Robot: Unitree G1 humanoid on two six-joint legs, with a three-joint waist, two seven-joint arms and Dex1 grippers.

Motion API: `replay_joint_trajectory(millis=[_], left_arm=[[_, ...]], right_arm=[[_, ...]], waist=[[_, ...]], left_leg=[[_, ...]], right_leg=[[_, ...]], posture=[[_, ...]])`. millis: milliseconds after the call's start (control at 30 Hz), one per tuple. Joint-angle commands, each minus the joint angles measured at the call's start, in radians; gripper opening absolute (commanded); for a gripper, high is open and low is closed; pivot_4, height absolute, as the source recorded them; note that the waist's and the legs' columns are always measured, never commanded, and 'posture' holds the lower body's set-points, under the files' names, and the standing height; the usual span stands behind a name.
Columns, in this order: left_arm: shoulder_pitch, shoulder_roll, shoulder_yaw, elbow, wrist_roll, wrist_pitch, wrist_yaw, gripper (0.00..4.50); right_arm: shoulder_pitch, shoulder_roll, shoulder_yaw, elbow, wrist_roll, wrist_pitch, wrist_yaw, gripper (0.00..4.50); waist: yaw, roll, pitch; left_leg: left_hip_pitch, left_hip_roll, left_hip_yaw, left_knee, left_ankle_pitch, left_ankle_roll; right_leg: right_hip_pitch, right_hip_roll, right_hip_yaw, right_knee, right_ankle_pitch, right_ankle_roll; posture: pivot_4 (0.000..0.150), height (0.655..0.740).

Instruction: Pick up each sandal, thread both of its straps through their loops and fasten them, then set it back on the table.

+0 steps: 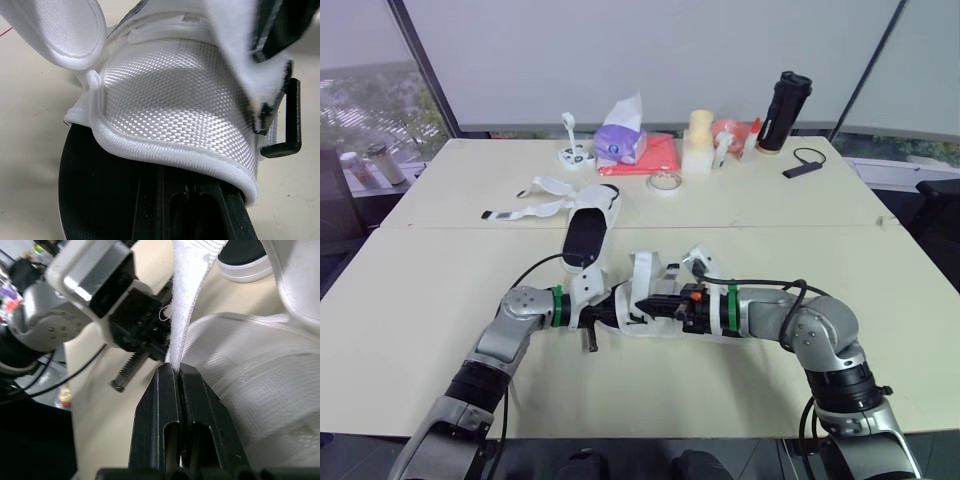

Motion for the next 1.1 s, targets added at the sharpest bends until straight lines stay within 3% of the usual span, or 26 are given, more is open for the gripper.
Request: replay_joint_trajectory(millis=[33, 167, 300, 467, 1100], left_arm=[[0.034, 0.012, -0.032, 0.054, 0.053, 0.026, 0.018, 0.00], [0.036, 0.013, -0.034, 0.053, 0.051, 0.025, 0.022, 0.00], [0.036, 0.012, -0.035, 0.054, 0.049, 0.024, 0.026, 0.00], [0.039, 0.012, -0.035, 0.052, 0.049, 0.023, 0.028, 0.00], [0.042, 0.016, -0.032, 0.050, 0.051, 0.022, 0.030, 0.00]], right_arm=[[0.012, -0.052, 0.092, 0.031, -0.106, -0.024, -0.015, 0.02], [0.007, -0.074, 0.130, 0.024, -0.134, -0.058, 0.008, 0.02], [-0.023, 0.037, -0.048, 0.049, 0.042, 0.087, -0.015, 0.02], [-0.037, 0.096, -0.168, 0.050, 0.148, 0.210, -0.044, 0.02], [-0.083, 0.179, -0.301, 0.111, 0.213, 0.307, -0.121, 0.02]], waist=[[0.000, 0.001, -0.003], [0.000, 0.001, -0.006], [0.000, 0.000, -0.006], [0.001, 0.000, -0.006], [-0.002, 0.001, -0.006]], left_leg=[[0.000, 0.000, 0.000, 0.000, 0.000, 0.000], [0.001, 0.000, 0.000, 0.000, 0.000, 0.000], [0.002, 0.000, 0.000, 0.000, 0.000, 0.000], [0.000, 0.000, 0.000, 0.000, 0.000, 0.000], [-0.001, 0.000, 0.000, 0.000, 0.000, 0.000]], right_leg=[[0.000, 0.000, 0.000, 0.000, 0.000, 0.000], [0.001, 0.000, 0.000, -0.001, 0.000, 0.000], [0.002, 0.000, 0.000, -0.001, 0.000, 0.000], [0.001, 0.000, 0.000, -0.001, 0.000, 0.000], [0.000, -0.001, 0.000, -0.001, 0.000, 0.000]], posture=[[0.150, 0.7400], [0.150, 0.7400], [0.150, 0.7400], [0.150, 0.7400], [0.150, 0.7400]])
